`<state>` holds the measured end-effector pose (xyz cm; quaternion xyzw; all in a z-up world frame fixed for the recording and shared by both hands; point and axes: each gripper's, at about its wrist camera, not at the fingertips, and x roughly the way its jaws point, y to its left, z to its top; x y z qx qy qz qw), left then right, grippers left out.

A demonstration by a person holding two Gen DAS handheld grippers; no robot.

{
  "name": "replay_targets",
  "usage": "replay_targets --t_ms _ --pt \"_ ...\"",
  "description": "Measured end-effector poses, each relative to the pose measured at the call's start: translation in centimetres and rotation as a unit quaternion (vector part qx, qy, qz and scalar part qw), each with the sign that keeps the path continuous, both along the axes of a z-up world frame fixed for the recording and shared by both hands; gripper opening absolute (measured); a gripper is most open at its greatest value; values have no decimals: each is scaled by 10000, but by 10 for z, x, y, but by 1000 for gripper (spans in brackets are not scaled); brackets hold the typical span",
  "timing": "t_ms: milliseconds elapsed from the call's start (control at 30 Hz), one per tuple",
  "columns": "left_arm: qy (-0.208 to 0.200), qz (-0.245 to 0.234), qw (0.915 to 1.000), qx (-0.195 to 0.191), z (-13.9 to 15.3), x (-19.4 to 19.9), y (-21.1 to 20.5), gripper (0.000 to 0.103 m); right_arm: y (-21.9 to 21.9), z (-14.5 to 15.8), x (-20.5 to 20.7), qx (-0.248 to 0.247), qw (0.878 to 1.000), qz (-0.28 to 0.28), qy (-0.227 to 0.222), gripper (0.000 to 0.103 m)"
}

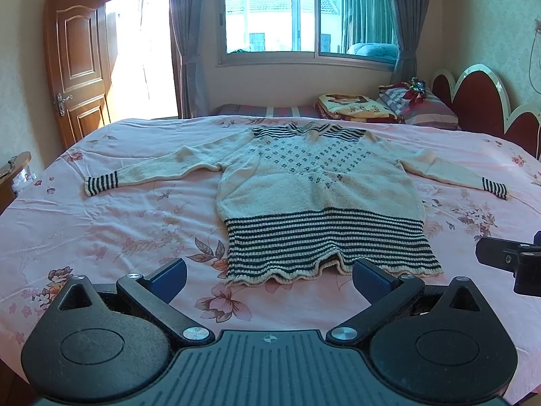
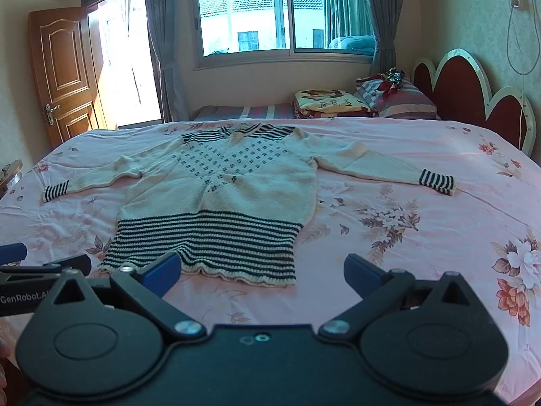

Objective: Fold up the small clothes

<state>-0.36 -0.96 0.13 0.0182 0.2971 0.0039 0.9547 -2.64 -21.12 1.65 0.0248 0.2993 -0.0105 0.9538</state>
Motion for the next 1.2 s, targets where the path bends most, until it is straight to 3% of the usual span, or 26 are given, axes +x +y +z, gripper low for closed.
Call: replay_targets --t_ms 800,900,1000,1100,1200 --pt "49 41 10000 2 0 2 3 103 2 -2 7 -125 9999 -91 58 102" --pt "66 99 9999 -10 -1 4 4 103 0 -4 7 -79 9998 -156 -89 102" --pt "64 41 9987 -501 1 5 12 103 -7 -6 10 95 9996 -205 -181 102" --pt "66 83 9975 -695 0 14 16 103 -22 -5 8 447 9956 -467 -676 102" --pt "52 -121 9949 -1002 -1 31 20 103 -39 -3 20 431 9962 -553 -522 102"
